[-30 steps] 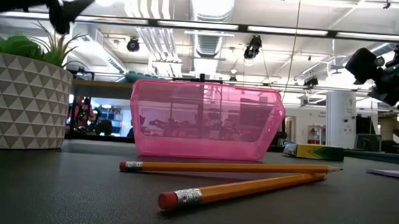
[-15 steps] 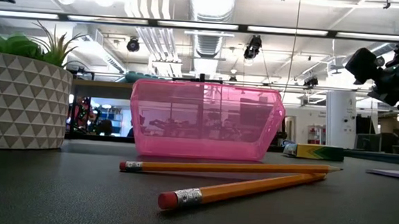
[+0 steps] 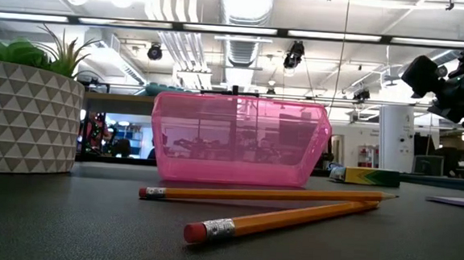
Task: Pack school essentials
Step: Put the yellow scissors into the pink box
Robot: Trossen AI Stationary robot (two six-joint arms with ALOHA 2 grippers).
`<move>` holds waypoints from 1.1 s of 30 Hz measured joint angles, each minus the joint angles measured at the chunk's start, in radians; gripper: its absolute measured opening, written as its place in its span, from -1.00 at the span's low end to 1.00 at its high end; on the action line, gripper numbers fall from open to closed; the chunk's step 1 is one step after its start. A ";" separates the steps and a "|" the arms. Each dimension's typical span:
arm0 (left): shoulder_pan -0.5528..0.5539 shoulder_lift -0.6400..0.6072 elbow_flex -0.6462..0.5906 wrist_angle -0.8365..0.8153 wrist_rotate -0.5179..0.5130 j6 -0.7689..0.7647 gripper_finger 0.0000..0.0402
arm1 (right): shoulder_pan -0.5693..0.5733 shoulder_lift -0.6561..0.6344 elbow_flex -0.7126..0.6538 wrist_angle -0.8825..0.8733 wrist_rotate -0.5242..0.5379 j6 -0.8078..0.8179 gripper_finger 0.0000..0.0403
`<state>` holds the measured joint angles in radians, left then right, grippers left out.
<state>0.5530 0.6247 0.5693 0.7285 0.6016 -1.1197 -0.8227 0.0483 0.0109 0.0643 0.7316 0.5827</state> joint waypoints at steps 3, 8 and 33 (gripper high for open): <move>-0.052 0.070 0.056 -0.085 0.037 0.033 0.78 | 0.000 0.000 0.000 0.000 0.000 0.000 0.09; -0.208 0.179 0.129 -0.156 0.042 0.133 0.78 | 0.000 0.000 0.000 0.000 0.000 0.000 0.09; -0.763 0.810 0.271 -0.398 0.028 0.216 0.78 | 0.000 0.000 0.000 0.000 0.000 0.000 0.09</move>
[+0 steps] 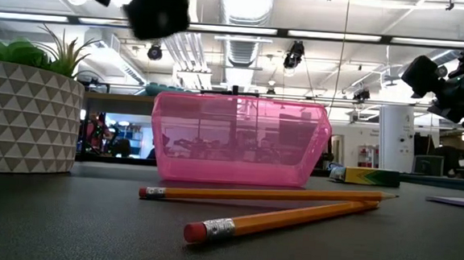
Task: Pack school essentials
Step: Put the yellow scissors into the pink box
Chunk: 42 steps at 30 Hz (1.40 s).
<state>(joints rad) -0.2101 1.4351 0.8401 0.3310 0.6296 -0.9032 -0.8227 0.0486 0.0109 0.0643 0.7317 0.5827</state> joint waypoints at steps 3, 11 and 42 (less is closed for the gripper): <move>-0.027 0.041 0.019 -0.103 0.000 0.021 0.78 | 0.000 0.000 0.000 0.000 0.000 0.000 0.09; -0.127 0.091 0.053 -0.459 -0.026 0.194 0.78 | 0.000 0.000 0.000 0.000 0.000 0.000 0.09; -0.550 0.034 0.033 -0.966 -0.610 0.512 0.78 | 0.000 0.000 0.000 0.000 0.000 0.000 0.09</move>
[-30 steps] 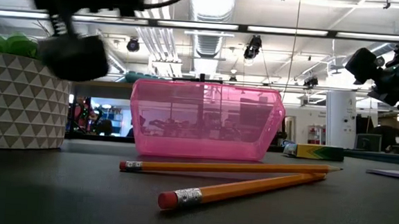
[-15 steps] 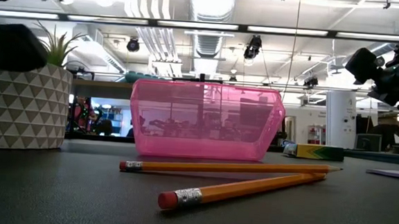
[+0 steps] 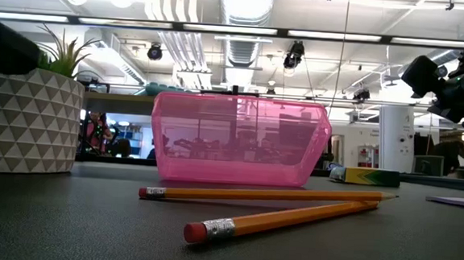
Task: Pack school essentials
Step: Put the yellow scissors into the pink box
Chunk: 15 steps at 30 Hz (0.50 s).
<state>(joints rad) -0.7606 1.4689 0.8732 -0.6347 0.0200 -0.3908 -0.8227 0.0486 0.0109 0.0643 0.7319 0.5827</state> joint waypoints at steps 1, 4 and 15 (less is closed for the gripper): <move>-0.006 0.000 -0.009 -0.016 -0.023 0.023 0.78 | 0.000 0.000 0.000 0.000 0.000 0.000 0.09; -0.020 0.000 -0.043 -0.036 -0.071 0.126 0.78 | 0.000 0.000 0.000 0.000 0.000 0.000 0.09; -0.022 0.000 -0.122 0.043 -0.108 0.292 0.78 | 0.000 0.000 0.000 0.000 0.000 0.000 0.09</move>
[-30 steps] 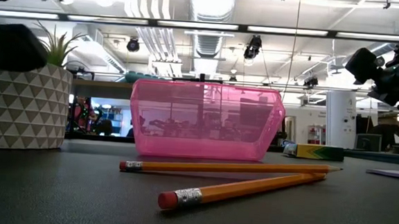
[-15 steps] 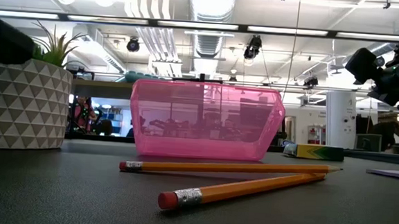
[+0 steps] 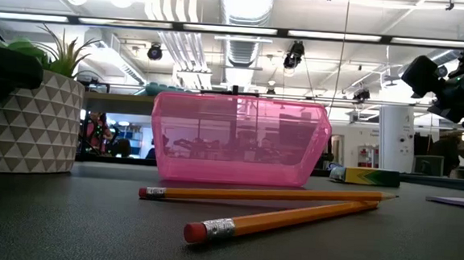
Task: Pack school essentials
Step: Put the yellow scissors into the pink box
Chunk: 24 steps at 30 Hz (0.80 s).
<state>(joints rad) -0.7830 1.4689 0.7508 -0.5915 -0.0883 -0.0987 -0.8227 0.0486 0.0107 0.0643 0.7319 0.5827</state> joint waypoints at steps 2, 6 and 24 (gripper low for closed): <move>0.000 0.000 -0.023 0.045 0.000 0.008 0.78 | 0.000 0.000 0.000 0.000 0.000 0.000 0.09; 0.000 -0.003 -0.049 0.086 0.008 0.008 0.76 | 0.000 0.000 0.000 0.000 0.000 0.000 0.09; 0.000 0.000 -0.102 0.210 0.028 -0.001 -0.06 | 0.000 0.000 0.000 0.000 0.000 0.000 0.09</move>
<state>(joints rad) -0.7828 1.4690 0.6483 -0.3811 -0.0602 -0.0994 -0.8227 0.0486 0.0109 0.0643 0.7319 0.5827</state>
